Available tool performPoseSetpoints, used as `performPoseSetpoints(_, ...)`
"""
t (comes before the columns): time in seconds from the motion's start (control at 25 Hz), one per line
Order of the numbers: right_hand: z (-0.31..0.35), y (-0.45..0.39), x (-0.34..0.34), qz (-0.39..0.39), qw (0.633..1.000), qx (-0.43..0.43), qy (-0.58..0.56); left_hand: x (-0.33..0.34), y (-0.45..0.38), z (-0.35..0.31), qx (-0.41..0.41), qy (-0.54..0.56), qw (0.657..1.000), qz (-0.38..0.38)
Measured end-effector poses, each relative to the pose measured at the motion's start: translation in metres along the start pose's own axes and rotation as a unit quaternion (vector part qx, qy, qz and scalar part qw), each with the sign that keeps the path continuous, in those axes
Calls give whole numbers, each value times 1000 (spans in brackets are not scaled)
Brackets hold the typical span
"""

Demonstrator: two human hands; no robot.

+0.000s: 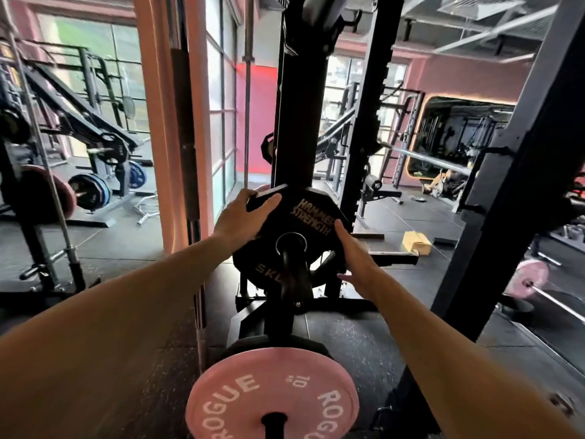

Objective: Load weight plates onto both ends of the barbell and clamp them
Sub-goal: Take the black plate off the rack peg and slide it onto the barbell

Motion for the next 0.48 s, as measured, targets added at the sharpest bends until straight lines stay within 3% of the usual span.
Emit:
performPoseSetpoints(0.2,0,15,-7,-12,1000,-27,-5,-9,18,1,-52,52,997,6)
performPoseSetpoints(0.32,-5,40,-10,-24,998,-32,-58,-6,52,17,-94,145,985,8)
performPoseSetpoints(0.48,-11,104,-12,-27,994,-55,-94,-17,121,7,-100,183,977,-48)
Point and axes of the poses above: each hand's wrist, its own y-axis away from the middle knuckle, its own x-axis out of the palm, z = x × y, the point moved 4 cm from there along -y, towards the middle knuckle, and after that the axes turned 8 degrees about -y, right-handed, at the moved point
